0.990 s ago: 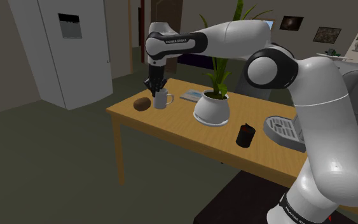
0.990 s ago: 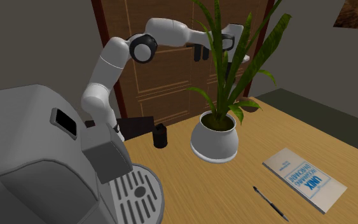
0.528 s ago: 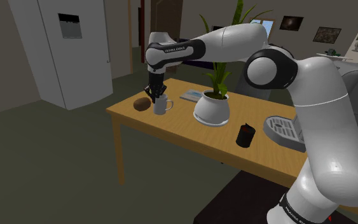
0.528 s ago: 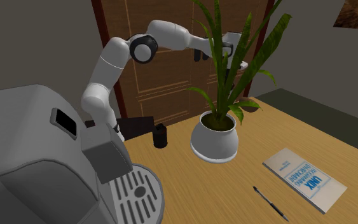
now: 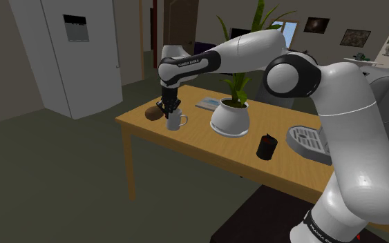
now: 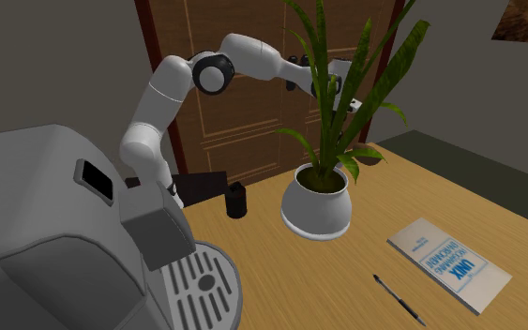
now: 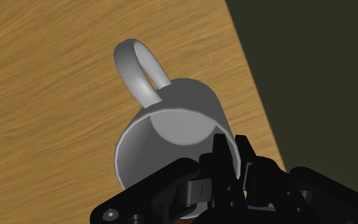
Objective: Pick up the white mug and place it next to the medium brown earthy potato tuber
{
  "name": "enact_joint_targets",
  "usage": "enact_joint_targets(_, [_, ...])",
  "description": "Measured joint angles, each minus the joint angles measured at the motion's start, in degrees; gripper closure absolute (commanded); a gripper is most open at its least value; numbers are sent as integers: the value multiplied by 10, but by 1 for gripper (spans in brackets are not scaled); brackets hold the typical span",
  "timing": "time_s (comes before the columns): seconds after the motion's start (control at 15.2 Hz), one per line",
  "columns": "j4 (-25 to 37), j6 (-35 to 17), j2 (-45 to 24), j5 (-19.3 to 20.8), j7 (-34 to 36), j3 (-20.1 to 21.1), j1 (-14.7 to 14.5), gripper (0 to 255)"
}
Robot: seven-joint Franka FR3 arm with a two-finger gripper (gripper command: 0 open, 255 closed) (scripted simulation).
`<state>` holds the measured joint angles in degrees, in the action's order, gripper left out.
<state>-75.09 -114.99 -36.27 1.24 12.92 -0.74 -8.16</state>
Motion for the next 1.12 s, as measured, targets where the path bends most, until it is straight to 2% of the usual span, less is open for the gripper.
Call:
enact_joint_targets(0.33, [-1, -2, 0, 0, 0, 0, 0, 255])
enact_joint_targets(0.4, [-1, -2, 0, 0, 0, 0, 0, 0])
enact_joint_targets(0.79, [-2, -2, 0, 0, 0, 0, 0, 0])
enact_joint_targets(1.12, [35, 51, 18, 0, -1, 0, 0, 0])
